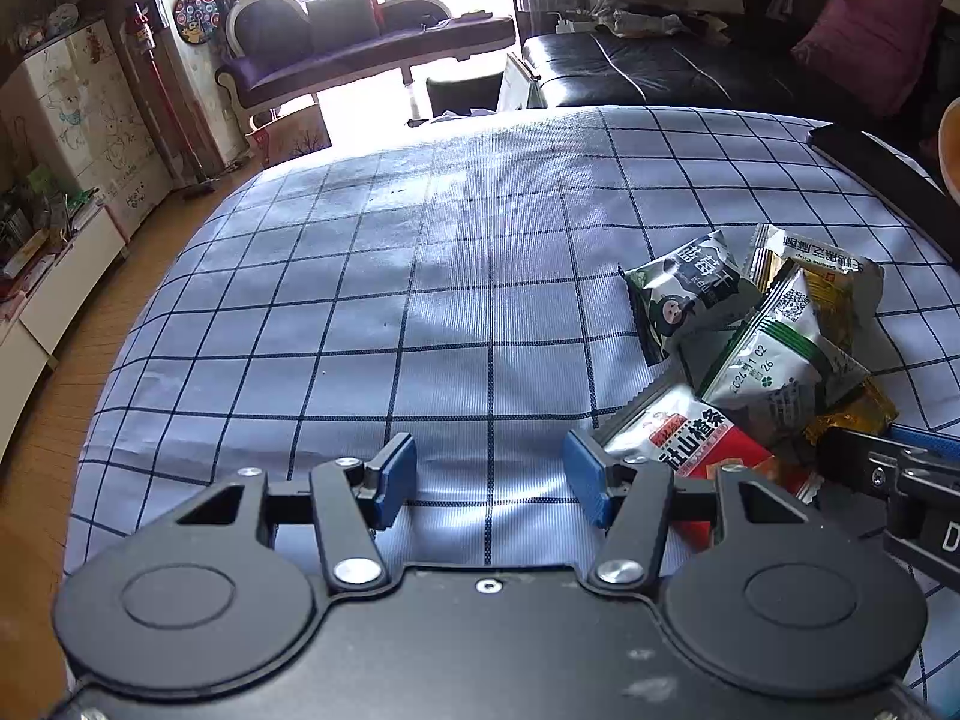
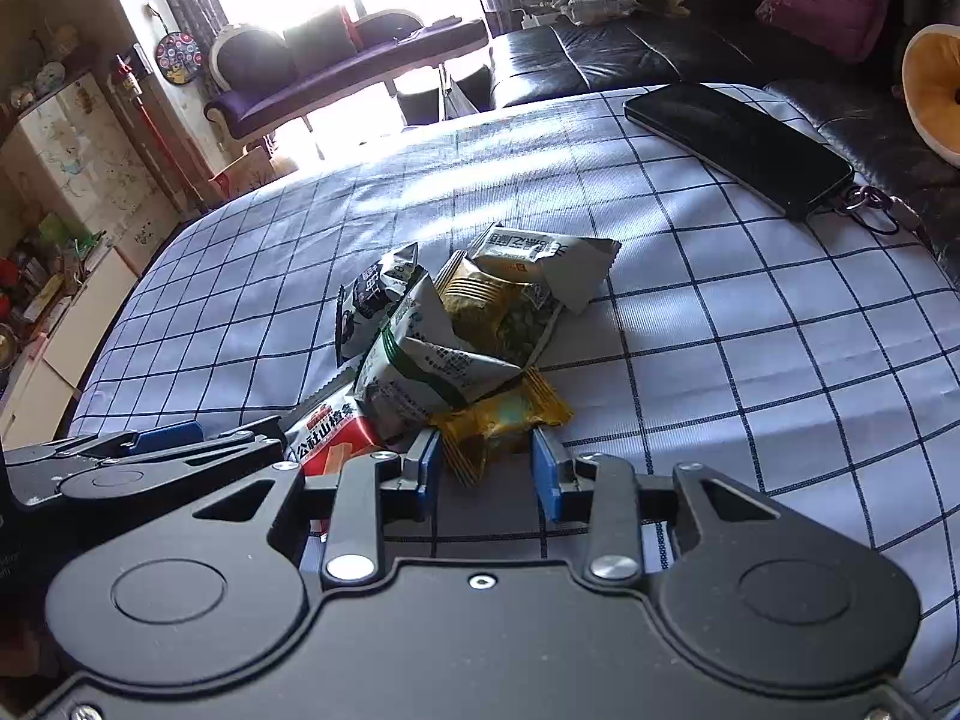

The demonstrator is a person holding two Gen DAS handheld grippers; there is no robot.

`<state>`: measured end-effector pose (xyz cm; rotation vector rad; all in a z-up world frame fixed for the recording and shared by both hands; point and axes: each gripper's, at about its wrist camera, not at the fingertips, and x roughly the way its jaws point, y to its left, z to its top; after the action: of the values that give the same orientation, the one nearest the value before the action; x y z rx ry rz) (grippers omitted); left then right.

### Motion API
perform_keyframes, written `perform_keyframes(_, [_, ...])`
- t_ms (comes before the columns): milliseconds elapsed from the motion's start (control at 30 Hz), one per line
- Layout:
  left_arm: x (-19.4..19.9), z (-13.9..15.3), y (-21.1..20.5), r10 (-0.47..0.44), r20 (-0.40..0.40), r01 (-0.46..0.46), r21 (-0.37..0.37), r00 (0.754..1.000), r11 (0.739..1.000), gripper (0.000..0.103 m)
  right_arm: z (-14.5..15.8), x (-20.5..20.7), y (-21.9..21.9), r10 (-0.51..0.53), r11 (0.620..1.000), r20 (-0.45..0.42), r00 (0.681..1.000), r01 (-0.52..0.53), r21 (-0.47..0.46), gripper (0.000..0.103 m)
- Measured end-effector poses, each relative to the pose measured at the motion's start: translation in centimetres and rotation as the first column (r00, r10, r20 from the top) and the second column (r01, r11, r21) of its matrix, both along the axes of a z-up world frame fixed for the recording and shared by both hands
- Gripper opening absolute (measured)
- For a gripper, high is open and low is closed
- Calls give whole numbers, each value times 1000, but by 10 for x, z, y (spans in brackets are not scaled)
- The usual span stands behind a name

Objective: Organize snacks
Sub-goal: 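Grasp the gold-wrapped candy with the right gripper, then grasp the red-and-white packet with the left gripper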

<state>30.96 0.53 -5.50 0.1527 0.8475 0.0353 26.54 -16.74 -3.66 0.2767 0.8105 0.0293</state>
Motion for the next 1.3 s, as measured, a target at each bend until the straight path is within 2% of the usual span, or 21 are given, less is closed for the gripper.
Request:
perform_keyframes(433, [0,0,1,-3,-1,3,-2,1000,1000,59,-3,-2,17,41,991,28,999,-37,-132,45])
perform_keyframes(567, [1,1,2,-4,-5,4,-6,1000,1000,59,-3,-5,21,55,982,37,998,-48,-183,38])
perform_keyframes(667, [3,1,4,1,-17,-1,-19,1000,1000,59,-2,-9,19,51,974,43,998,-40,-225,37])
perform_keyframes(1067, [10,10,15,-14,-43,11,-61,999,998,57,1,-31,-8,-2,976,43,999,12,-219,37])
perform_keyframes(1100, [11,13,17,-12,-53,8,-69,999,998,54,1,-32,-10,-5,977,42,999,14,-214,37])
perform_keyframes(1300, [5,39,16,-41,-100,19,-204,994,979,52,3,-41,-20,-15,979,42,999,23,-203,37])
